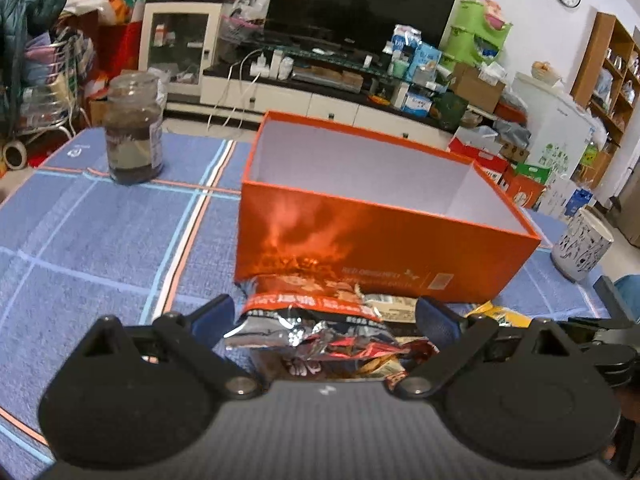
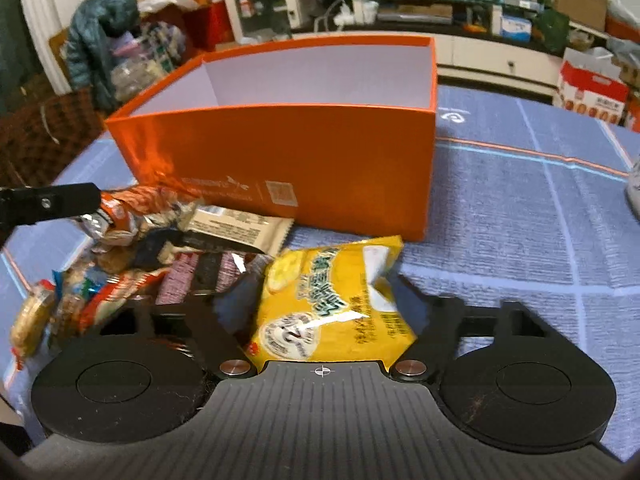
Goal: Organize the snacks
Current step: 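Grasp the yellow bag with the right gripper while the left gripper grasps the silver foil bag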
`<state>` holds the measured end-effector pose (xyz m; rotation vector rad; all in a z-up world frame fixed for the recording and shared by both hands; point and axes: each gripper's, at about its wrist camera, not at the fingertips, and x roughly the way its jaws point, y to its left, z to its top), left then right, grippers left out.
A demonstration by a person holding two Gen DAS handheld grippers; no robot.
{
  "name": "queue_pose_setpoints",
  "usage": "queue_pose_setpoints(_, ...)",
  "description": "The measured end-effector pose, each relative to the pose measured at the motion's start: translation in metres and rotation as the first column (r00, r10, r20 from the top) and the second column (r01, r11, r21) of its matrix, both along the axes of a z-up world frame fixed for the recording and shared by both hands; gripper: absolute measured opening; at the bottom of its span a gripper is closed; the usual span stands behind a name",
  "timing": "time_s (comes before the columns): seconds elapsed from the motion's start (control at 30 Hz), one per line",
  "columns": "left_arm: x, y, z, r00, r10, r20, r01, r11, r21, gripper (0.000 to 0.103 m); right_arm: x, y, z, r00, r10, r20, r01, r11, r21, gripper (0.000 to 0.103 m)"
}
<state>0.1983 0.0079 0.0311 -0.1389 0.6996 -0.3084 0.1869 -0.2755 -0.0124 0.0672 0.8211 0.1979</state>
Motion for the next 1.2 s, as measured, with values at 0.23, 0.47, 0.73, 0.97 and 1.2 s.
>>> queue_pose_setpoints(0.23,0.005,-0.023,-0.007,0.999,-0.045,0.019,0.043,0.995,0.088,0.096,-0.007,0.015,0.003,0.999,0.025,0.02,-0.023,0.995,-0.096,0.048)
queue_pose_setpoints(0.47,0.017,-0.024,-0.019,1.0,0.002,-0.008,0.0,0.988,0.152,0.096,-0.012,0.019,0.01,0.999,0.043,0.023,-0.04,0.992,-0.118,0.038)
queue_pose_setpoints(0.73,0.009,-0.021,-0.011,1.0,-0.007,0.012,0.006,0.991,0.134,0.069,-0.014,0.017,0.009,0.999,0.044,0.02,-0.041,0.993,-0.113,0.036)
queue_pose_setpoints(0.97,-0.01,-0.015,0.004,0.998,-0.044,0.05,0.034,0.982,0.185,0.066,-0.021,0.021,0.015,0.997,0.056,0.044,-0.048,0.986,-0.158,0.032)
queue_pose_setpoints(1.2,-0.028,-0.005,0.021,0.993,-0.04,0.106,0.019,0.98,0.198,0.065,-0.028,0.029,0.027,0.995,0.053,0.085,-0.036,0.979,-0.2,0.031)
